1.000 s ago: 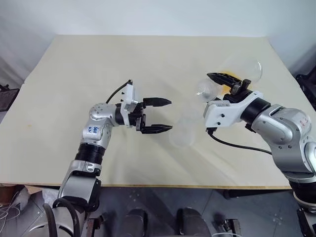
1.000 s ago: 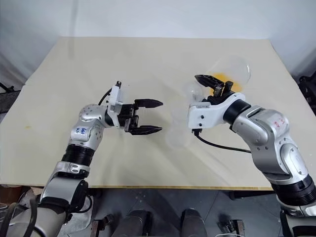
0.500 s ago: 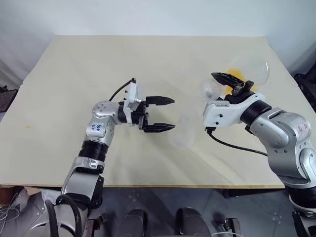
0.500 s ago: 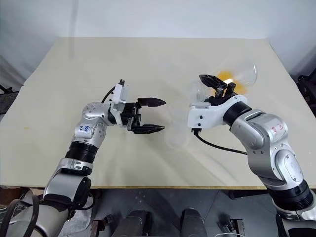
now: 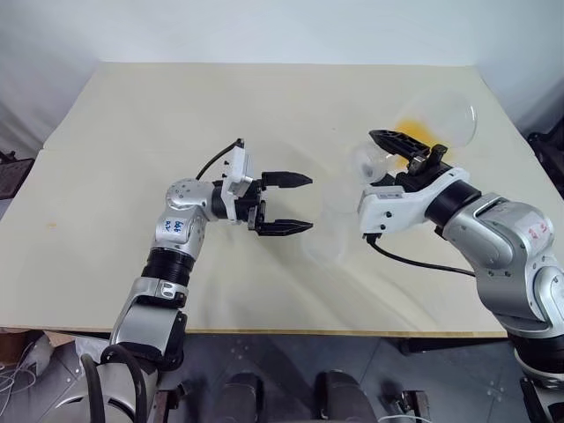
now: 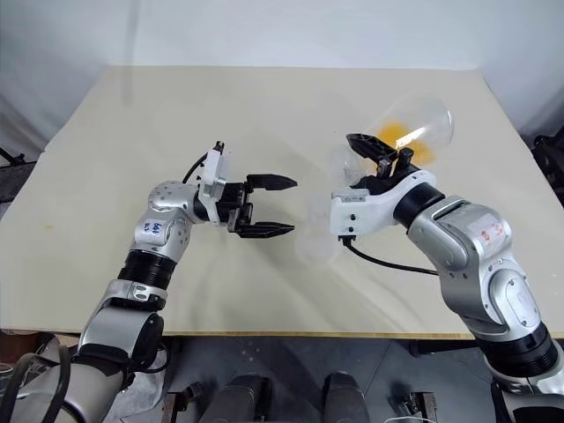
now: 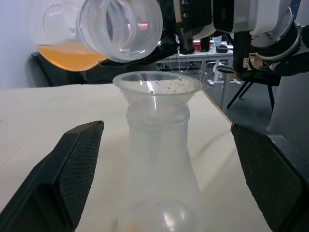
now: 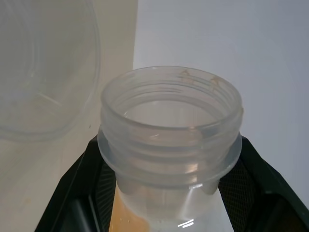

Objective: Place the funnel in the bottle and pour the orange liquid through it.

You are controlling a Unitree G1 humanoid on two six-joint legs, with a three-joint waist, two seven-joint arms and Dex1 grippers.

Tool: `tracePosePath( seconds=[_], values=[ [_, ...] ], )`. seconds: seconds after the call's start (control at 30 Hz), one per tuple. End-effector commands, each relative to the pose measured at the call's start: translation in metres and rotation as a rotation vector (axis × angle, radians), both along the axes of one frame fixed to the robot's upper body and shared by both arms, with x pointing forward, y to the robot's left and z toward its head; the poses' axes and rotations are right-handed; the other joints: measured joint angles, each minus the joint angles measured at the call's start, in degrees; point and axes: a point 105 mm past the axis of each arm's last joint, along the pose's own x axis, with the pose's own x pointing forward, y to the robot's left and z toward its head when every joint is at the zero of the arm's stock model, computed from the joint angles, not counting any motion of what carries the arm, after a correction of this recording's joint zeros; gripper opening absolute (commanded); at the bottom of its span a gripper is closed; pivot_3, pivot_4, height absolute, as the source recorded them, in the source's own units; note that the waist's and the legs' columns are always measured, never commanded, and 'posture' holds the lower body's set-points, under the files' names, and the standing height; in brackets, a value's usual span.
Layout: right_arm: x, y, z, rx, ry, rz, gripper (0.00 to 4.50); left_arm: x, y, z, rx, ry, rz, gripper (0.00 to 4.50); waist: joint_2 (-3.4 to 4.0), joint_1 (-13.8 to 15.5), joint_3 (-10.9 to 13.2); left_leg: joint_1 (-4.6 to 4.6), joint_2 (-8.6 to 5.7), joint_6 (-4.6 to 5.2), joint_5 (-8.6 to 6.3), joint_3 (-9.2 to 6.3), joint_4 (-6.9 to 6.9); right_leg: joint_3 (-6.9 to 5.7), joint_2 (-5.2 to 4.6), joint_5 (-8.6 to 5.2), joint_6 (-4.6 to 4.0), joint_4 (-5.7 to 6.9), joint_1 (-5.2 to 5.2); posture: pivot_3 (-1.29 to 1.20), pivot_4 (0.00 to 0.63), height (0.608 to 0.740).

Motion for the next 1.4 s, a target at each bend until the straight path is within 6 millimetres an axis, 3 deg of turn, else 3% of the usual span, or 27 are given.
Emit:
tracePosePath(
  seconds=[0.03, 1.4],
  values=[
    [-0.0067, 0.0025, 0.0133, -0.026, -0.082, 0.013, 2.46, -0.0008, -0.0017, 0.0104, -0.008, -0.047, -0.011, 4.5, 0.0, 0.0, 0.0, 0.0, 0.0, 0.0, 0.0, 0.0, 0.0, 0.0, 0.0, 0.0, 0.0, 0.0, 0.0, 0.0, 0.15, 0.74],
    [-0.0028, -0.0033, 0.0181, -0.174, -0.201, 0.009, 2.46, -0.0008, 0.0029, 0.0125, -0.007, -0.05, 0.002, 4.5, 0.0, 0.0, 0.0, 0.0, -0.01, 0.0, 0.0, 0.01, 0.02, 0.0, 0.0, 0.0, 0.0, 0.05, -0.02, 0.0, 0.15, 0.74]
  ],
)
